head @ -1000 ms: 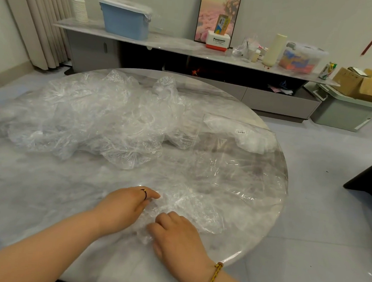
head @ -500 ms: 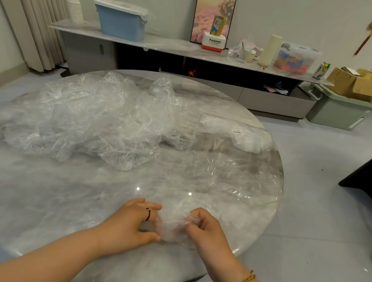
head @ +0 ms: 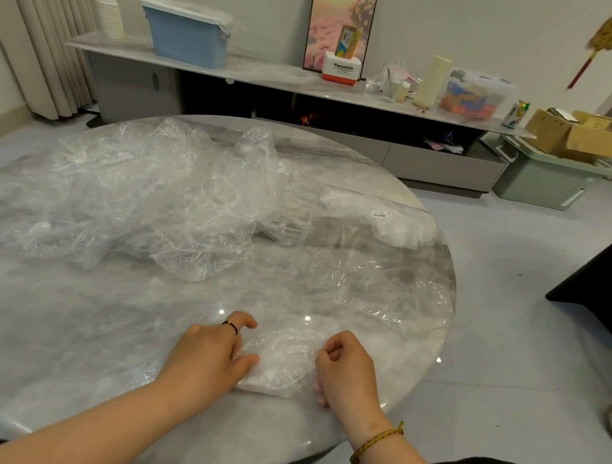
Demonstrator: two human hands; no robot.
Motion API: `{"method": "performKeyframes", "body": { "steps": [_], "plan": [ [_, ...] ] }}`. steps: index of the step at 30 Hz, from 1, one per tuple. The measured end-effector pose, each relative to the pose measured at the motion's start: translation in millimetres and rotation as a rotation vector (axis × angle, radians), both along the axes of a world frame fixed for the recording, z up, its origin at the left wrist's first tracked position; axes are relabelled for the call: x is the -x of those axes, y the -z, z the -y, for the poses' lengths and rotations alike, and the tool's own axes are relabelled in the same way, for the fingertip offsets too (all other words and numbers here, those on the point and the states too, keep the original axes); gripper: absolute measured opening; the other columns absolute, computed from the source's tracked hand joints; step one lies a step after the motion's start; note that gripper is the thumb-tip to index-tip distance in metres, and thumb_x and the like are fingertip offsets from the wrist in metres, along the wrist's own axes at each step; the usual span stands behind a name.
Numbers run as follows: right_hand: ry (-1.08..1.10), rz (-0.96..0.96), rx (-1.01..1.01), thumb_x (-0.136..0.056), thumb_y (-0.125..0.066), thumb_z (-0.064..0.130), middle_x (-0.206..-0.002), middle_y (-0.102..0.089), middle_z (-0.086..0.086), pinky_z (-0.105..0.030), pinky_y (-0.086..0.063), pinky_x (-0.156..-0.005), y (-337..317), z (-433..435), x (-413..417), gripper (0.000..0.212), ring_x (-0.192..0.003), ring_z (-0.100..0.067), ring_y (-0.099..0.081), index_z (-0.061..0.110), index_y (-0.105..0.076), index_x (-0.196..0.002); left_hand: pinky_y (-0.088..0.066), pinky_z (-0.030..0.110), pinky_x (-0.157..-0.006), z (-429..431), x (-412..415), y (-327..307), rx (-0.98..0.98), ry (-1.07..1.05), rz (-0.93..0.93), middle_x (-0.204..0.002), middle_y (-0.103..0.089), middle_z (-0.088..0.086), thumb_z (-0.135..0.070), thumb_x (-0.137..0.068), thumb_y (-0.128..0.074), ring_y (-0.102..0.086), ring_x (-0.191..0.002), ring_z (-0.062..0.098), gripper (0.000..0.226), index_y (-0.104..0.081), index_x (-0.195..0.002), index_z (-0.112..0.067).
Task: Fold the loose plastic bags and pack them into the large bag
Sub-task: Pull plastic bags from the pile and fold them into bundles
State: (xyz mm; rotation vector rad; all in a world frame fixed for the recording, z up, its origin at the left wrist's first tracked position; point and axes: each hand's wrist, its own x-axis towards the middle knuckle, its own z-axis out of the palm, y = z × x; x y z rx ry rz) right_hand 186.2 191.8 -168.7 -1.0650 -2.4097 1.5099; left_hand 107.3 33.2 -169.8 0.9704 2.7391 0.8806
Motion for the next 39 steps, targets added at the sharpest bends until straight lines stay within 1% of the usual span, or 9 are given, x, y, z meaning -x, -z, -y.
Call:
{"method": "performKeyframes", "body": {
  "steps": [3, 7, 12, 16, 21, 25, 27, 35, 39],
  "plan": [
    [-0.077, 0.033, -0.124, -0.09, -0.044, 0.005, -0.06, -0.044, 0.004, -0.016, -0.036, -0.048, 2.5, -0.7, 1.9, 0.025, -0.05, -0.009, -0.042, 0.02, -0.04, -0.071, -0.028, 0.013, -0.088, -2.5, -3.5, 4.2, -0.08, 0.081, -0.33, -0.086, -0.065, -0.013, -0.038, -0.086, -0.042, -0.047, -0.088, 0.004, 0.023, -0.048, -0.107, -0.031],
    [-0.179, 0.136, -0.349, -0.092, -0.043, 0.014, -0.074, -0.05, 0.004, -0.022, -0.036, -0.054, -1.0, -1.2, 1.6, 0.008, -0.065, -0.014, -0.045, 0.019, -0.041, -0.086, -0.017, 0.018, -0.102, -14.4, -20.0, 18.7, 0.045, 0.298, -0.332, -0.108, -0.068, -0.009, -0.044, -0.098, -0.014, -0.045, -0.107, 0.003, 0.038, -0.045, -0.113, -0.029],
    [-0.216, 0.287, -0.523, -0.095, -0.036, 0.022, -0.079, -0.046, 0.008, -0.018, -0.025, -0.048, -12.5, -3.8, -0.7, 0.006, -0.075, -0.017, -0.043, 0.023, -0.033, -0.09, -0.005, 0.022, -0.11, -23.4, -21.5, 46.5, 0.196, 0.384, -0.352, -0.111, -0.068, -0.011, -0.059, -0.076, -0.03, -0.037, -0.122, 0.007, 0.055, -0.042, -0.118, -0.026],
    [-0.281, 0.303, -0.524, -0.096, -0.033, 0.024, -0.079, -0.043, 0.008, -0.026, -0.029, -0.057, -13.0, -4.5, -1.8, 0.006, -0.077, -0.018, -0.04, 0.024, -0.029, -0.092, -0.007, 0.023, -0.109, -27.4, -12.9, 51.9, 0.173, 0.336, -0.51, -0.11, -0.068, -0.013, -0.062, -0.075, -0.03, 0.007, -0.142, 0.008, 0.054, -0.044, -0.116, -0.029],
    [-0.26, 0.309, -0.505, -0.096, -0.034, 0.024, -0.089, -0.046, 0.008, -0.024, -0.029, -0.065, -14.9, -4.5, 0.1, 0.006, -0.078, -0.019, -0.04, 0.025, -0.029, -0.092, -0.005, 0.023, -0.11, -27.5, -11.6, 54.0, 0.176, 0.308, -0.614, -0.106, -0.069, -0.013, -0.06, -0.074, -0.029, 0.01, -0.142, 0.01, 0.052, -0.044, -0.113, -0.029],
    [-0.242, 0.283, -0.501, -0.095, -0.036, 0.025, -0.089, -0.047, 0.009, -0.024, -0.03, -0.065, -12.8, -6.3, 1.7, 0.006, -0.078, -0.018, -0.041, 0.026, -0.031, -0.091, -0.003, 0.021, -0.112, -29.8, -11.6, 49.7, 0.163, 0.36, -0.513, -0.102, -0.07, -0.015, -0.053, -0.074, -0.032, -0.017, -0.14, 0.006, 0.044, -0.05, -0.11, -0.034],
    [-0.224, 0.268, -0.501, -0.095, -0.037, 0.027, -0.087, -0.049, 0.01, -0.024, -0.03, -0.065, -10.8, -7.7, 1.9, 0.006, -0.078, -0.017, -0.042, 0.027, -0.032, -0.091, -0.002, 0.019, -0.112, -29.4, -11.9, 47.1, 0.168, 0.381, -0.441, -0.095, -0.071, -0.017, -0.048, -0.088, -0.025, -0.042, -0.113, 0.002, 0.045, -0.068, -0.094, -0.036],
    [-0.194, 0.212, -0.571, -0.095, -0.037, 0.029, -0.086, -0.049, 0.011, -0.012, -0.021, -0.048, -0.6, -10.9, 3.0, 0.007, -0.076, -0.015, -0.044, 0.027, -0.031, -0.091, -0.031, 0.015, -0.091, -25.5, 0.8, 44.2, 0.132, 0.299, -0.571, -0.081, -0.071, -0.021, -0.025, -0.099, -0.019, -0.067, -0.078, -0.002, 0.066, -0.074, -0.064, -0.035],
    [-0.176, 0.171, -0.561, -0.094, -0.038, 0.027, -0.086, -0.053, 0.011, -0.012, -0.023, -0.048, 0.0, -12.8, 3.3, 0.007, -0.076, -0.015, -0.044, 0.027, -0.032, -0.092, -0.027, 0.015, -0.093, -25.4, 1.6, 45.4, 0.118, 0.334, -0.51, -0.081, -0.071, -0.021, -0.029, -0.089, -0.031, -0.065, -0.082, -0.003, 0.049, -0.074, -0.067, -0.034]
  ]
}}
